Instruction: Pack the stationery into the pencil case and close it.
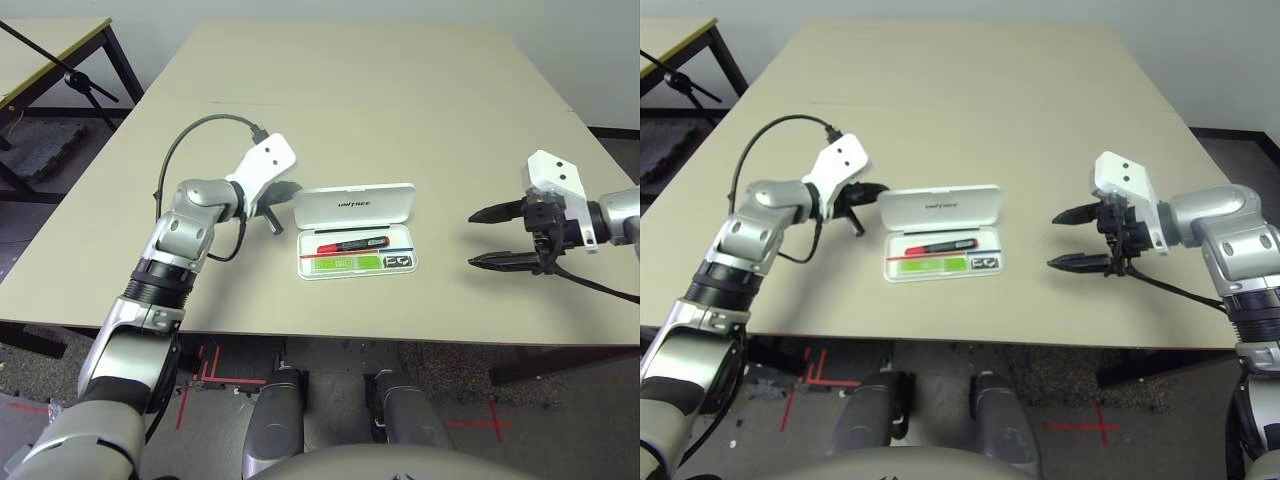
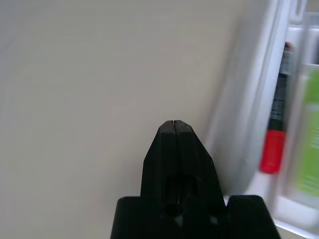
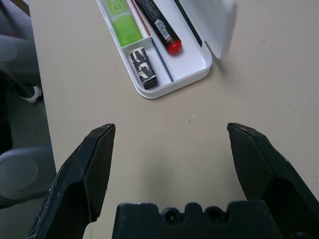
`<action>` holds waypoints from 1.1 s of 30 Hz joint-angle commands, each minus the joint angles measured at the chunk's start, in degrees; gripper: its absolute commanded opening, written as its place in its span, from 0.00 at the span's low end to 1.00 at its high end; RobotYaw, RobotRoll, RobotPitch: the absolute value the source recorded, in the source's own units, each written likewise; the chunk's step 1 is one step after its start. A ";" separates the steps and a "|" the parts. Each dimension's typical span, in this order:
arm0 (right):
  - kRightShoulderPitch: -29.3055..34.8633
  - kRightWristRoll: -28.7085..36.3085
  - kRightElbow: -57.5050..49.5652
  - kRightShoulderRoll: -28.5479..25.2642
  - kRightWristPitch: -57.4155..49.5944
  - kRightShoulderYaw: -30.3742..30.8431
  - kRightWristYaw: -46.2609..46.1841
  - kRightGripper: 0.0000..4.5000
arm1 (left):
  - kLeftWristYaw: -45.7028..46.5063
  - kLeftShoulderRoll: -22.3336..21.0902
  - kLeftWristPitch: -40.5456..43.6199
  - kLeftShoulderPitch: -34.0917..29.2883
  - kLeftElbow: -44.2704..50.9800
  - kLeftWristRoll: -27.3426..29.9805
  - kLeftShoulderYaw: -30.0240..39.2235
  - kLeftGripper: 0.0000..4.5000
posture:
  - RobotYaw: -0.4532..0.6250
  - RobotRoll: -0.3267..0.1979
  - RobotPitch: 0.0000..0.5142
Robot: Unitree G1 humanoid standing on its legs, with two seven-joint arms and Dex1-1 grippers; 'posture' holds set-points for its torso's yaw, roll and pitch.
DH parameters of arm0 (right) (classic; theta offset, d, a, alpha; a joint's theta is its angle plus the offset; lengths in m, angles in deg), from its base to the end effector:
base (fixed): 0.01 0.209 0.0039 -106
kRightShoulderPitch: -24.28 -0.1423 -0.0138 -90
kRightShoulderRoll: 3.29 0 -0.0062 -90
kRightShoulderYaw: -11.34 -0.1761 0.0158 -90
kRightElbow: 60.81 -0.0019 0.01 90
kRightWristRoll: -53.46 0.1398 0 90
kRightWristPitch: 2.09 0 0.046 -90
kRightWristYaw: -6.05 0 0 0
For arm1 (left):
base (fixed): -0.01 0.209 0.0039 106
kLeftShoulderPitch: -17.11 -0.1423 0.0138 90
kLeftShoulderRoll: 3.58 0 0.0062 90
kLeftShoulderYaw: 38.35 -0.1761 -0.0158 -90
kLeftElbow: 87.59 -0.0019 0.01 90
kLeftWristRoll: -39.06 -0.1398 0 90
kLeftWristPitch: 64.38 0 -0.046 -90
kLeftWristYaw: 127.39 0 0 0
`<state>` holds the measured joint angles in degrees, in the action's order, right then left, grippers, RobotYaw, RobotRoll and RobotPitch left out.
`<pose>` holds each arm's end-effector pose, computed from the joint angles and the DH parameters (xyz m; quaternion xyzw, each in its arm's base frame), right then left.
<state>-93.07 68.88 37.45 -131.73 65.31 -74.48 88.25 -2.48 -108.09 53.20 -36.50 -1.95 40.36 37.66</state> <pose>0.2659 -0.2903 0.1992 -0.2206 0.2294 0.5527 0.7703 0.2963 0.1755 0.1764 0.2714 0.1228 -0.4746 0.8283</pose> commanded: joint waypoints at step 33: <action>-3.23 1.51 12.55 19.96 5.80 -10.09 -24.65 1.00 | 15.12 7.41 -12.57 -7.42 -2.09 4.55 12.42 0.56 | 0.46 0.62 0.20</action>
<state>-96.13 69.35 47.86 -112.74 70.19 -82.38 66.77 9.40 -100.92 43.54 -43.87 -1.01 43.90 46.71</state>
